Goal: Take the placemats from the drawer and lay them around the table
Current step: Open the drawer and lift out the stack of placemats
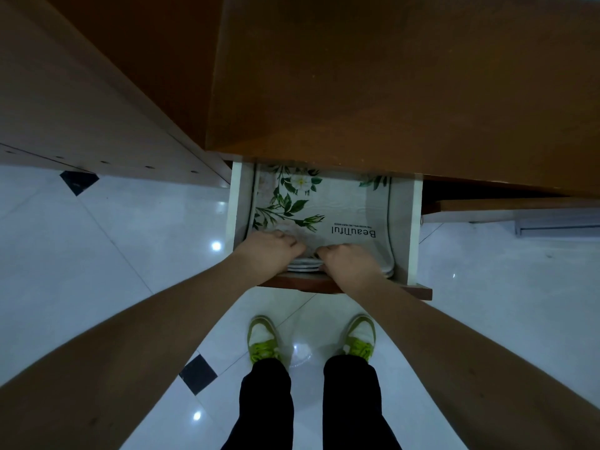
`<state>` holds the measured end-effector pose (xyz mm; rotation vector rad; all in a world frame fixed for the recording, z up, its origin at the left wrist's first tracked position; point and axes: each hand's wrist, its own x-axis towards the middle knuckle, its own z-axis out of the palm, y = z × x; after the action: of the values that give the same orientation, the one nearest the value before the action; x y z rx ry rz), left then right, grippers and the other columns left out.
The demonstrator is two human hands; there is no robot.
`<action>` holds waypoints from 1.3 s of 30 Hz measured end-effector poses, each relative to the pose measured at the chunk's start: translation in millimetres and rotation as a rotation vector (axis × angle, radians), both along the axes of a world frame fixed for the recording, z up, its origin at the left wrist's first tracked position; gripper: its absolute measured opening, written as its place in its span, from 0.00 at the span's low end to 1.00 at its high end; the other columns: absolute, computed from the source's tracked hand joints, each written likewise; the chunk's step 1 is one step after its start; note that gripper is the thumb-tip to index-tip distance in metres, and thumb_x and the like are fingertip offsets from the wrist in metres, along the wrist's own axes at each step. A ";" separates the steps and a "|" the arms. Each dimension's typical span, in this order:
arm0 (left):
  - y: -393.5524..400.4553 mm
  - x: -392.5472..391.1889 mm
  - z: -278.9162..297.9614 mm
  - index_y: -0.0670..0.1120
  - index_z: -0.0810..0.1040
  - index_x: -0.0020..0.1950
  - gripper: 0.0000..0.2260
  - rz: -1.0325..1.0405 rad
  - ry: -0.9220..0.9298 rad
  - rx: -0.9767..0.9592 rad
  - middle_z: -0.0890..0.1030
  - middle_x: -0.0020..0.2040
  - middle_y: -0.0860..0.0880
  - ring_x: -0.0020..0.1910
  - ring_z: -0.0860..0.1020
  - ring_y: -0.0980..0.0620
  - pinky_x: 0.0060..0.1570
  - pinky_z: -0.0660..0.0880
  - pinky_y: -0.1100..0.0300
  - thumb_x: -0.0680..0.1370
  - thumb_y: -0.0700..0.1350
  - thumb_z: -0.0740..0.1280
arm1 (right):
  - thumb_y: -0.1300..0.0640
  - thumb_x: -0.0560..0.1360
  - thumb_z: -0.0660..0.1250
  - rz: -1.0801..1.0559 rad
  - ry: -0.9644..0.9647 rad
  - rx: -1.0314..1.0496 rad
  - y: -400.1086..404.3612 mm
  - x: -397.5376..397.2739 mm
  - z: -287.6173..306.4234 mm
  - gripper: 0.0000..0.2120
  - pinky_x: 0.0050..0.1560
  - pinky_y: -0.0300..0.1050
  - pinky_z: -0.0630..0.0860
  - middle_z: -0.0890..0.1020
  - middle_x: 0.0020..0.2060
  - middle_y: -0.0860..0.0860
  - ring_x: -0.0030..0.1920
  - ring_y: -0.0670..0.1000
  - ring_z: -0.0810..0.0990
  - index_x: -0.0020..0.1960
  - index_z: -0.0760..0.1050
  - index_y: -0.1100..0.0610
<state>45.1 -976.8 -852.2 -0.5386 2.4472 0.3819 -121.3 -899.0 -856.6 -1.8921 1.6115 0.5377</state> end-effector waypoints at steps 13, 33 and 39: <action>14.9 24.4 -9.4 0.38 0.81 0.58 0.21 0.087 0.441 -0.191 0.84 0.50 0.40 0.43 0.83 0.43 0.34 0.81 0.52 0.65 0.33 0.72 | 0.45 0.73 0.71 -0.214 -0.107 0.017 3.4 -14.8 -2.9 0.40 0.71 0.55 0.64 0.64 0.74 0.53 0.72 0.56 0.65 0.78 0.54 0.51; -5.2 35.6 21.6 0.47 0.79 0.64 0.29 0.475 0.398 -0.231 0.85 0.51 0.45 0.46 0.83 0.42 0.41 0.78 0.54 0.63 0.34 0.77 | 0.63 0.72 0.71 -0.291 -0.002 -0.412 1.4 -27.5 38.4 0.16 0.32 0.40 0.69 0.83 0.39 0.50 0.35 0.53 0.80 0.58 0.79 0.50; 14.6 35.2 44.3 0.47 0.82 0.59 0.26 0.568 0.486 -0.213 0.85 0.52 0.46 0.50 0.82 0.43 0.31 0.78 0.56 0.63 0.31 0.74 | 0.65 0.65 0.77 -0.291 -0.053 -0.522 15.2 -27.3 59.0 0.17 0.30 0.41 0.75 0.84 0.38 0.51 0.32 0.52 0.81 0.52 0.82 0.53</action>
<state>80.2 -962.2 -807.9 -1.3836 2.7766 0.5285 -148.6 -883.8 -797.6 -1.9417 2.0892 -0.0685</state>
